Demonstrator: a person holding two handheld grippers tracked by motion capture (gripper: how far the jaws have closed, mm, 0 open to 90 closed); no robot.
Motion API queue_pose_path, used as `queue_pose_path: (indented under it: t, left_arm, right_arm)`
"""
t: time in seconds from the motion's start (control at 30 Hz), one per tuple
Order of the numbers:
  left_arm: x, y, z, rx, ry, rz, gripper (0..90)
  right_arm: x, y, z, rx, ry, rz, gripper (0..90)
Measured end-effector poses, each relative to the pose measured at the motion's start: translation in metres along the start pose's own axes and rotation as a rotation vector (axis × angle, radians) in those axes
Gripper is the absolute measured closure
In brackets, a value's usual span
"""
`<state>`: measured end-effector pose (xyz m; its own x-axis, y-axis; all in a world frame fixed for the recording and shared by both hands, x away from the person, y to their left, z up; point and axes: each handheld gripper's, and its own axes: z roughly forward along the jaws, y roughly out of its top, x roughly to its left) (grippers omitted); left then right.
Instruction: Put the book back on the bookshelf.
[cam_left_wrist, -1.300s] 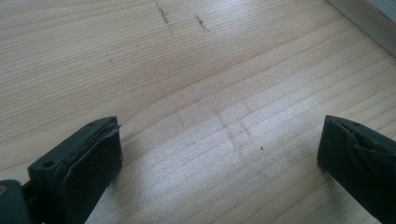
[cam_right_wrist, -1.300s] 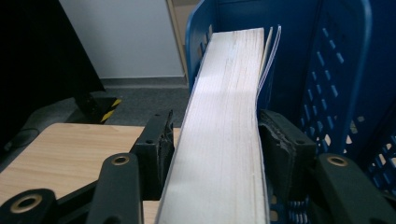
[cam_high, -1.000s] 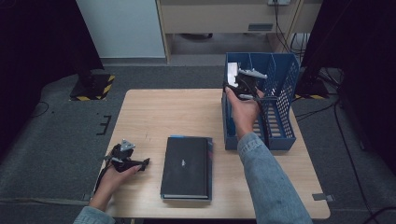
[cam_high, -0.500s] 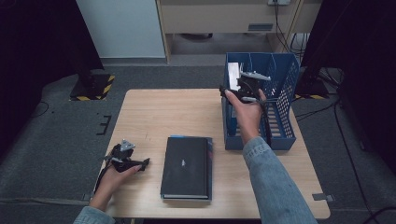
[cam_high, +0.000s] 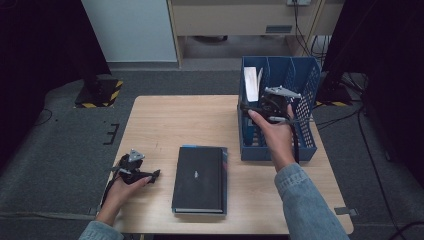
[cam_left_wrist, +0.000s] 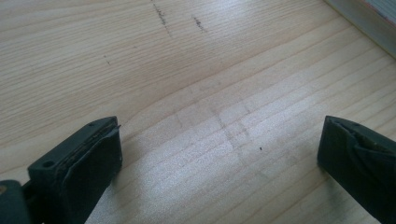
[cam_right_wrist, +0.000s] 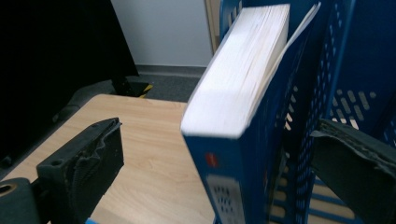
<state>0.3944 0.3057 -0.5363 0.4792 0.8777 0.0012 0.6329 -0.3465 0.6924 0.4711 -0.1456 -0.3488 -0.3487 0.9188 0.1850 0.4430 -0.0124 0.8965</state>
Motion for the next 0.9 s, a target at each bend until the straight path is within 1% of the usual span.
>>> queue_pose_path:
  t: [0.1,0.17,0.3,0.4,0.43,0.53,0.57,0.6,0.7,0.77,0.8,0.9]
  left_arm:
    - [0.001,-0.001,0.000,-0.001,-0.010,0.010,0.0]
    - [0.002,-0.001,-0.001,0.001,-0.015,0.016,0.0]
    - [0.002,-0.001,-0.001,0.003,-0.019,0.019,0.0]
    - [0.003,0.000,-0.002,0.011,-0.027,0.017,0.0]
    - [0.003,0.001,-0.003,0.012,-0.037,0.015,0.3]
    - [0.002,0.002,-0.005,0.015,-0.055,0.008,3.3]
    - [0.002,0.002,-0.006,0.010,-0.061,-0.002,3.4]
    - [0.002,0.003,-0.007,0.013,-0.066,-0.003,3.5]
    - [0.003,0.004,-0.013,-0.015,-0.078,-0.029,4.0]
    - [0.003,0.005,-0.017,-0.037,-0.088,-0.048,4.3]
    - [0.003,0.006,-0.019,-0.040,-0.092,-0.054,4.4]
    - [0.002,0.007,-0.025,-0.053,-0.099,-0.054,4.9]
  right_arm:
    - [0.000,-0.009,-0.005,0.020,0.010,-0.008,3.3]
    - [0.001,-0.013,-0.008,0.024,0.009,-0.020,3.9]
    - [0.000,-0.022,-0.015,0.027,0.017,-0.023,4.2]
    - [0.001,-0.027,-0.019,0.036,0.025,-0.036,4.9]
    - [0.002,-0.029,-0.020,0.038,0.026,-0.036,5.3]
    - [0.004,-0.037,-0.024,0.040,0.033,-0.044,7.1]
    - [0.005,-0.040,-0.026,0.043,0.032,-0.050,7.6]
    - [0.006,-0.043,-0.027,0.052,0.031,-0.053,8.6]
    - [0.009,-0.051,-0.032,0.040,0.038,-0.064,12.6]
    - [0.011,-0.055,-0.034,0.050,0.051,-0.069,15.0]
    - [0.012,-0.059,-0.035,0.058,0.054,-0.075,16.0]
    - [0.016,-0.068,-0.035,0.086,0.063,-0.088,18.7]
